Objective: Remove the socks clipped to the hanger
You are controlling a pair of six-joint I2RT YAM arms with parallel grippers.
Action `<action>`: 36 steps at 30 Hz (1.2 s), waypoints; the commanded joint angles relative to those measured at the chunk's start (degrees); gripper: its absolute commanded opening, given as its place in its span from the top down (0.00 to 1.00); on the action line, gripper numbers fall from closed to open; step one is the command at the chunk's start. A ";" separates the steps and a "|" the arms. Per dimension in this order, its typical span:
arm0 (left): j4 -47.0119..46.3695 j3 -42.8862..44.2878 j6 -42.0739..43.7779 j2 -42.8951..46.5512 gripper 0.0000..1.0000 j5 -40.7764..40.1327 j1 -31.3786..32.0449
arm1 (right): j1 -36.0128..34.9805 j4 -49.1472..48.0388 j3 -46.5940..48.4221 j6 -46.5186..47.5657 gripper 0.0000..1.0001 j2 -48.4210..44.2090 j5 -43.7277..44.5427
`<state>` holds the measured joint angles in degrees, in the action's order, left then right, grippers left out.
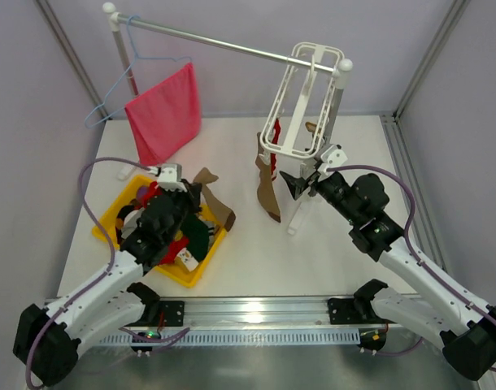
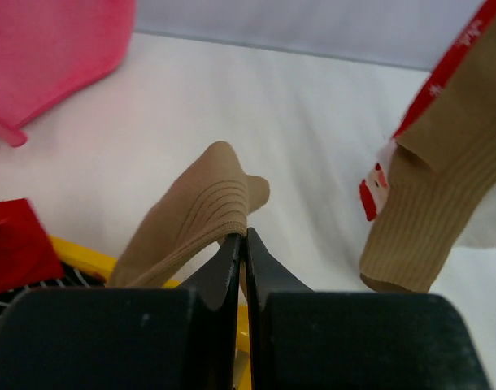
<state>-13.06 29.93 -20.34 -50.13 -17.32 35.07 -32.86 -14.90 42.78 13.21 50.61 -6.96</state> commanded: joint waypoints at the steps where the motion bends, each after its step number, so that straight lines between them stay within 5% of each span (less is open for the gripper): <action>1: 2.68 -1.89 -5.66 3.36 1.00 4.30 -6.14 | 0.25 -1.80 0.72 -0.12 0.13 -0.43 0.28; 10: 3.65 -11.64 -11.56 16.10 1.00 0.28 -8.00 | 0.17 -1.71 0.19 -0.03 0.13 -1.13 1.25; 16: 12.26 -14.46 -15.08 24.63 1.00 -2.89 -8.00 | 0.25 -2.15 0.46 -0.12 0.13 -0.16 0.90; 32: 16.22 -14.29 -16.49 22.18 1.00 -4.30 -8.00 | 0.17 -1.98 0.37 -0.03 0.12 -0.51 1.34; 34: 17.01 -13.41 -16.31 21.65 0.74 -5.00 -7.91 | 0.17 -2.07 0.37 -0.12 0.12 -0.34 1.25; 35: 17.54 -13.24 -16.40 21.57 0.43 -5.61 -8.00 | 0.17 -2.07 0.46 -0.03 0.12 -0.25 1.25; 36: 17.80 -12.97 -16.57 21.48 0.33 -6.05 -8.00 | 0.17 -2.07 0.46 -0.03 0.12 -0.16 1.25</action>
<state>3.62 15.16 -36.91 -28.25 -21.37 27.33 -32.86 -14.96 42.78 13.21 50.98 -6.52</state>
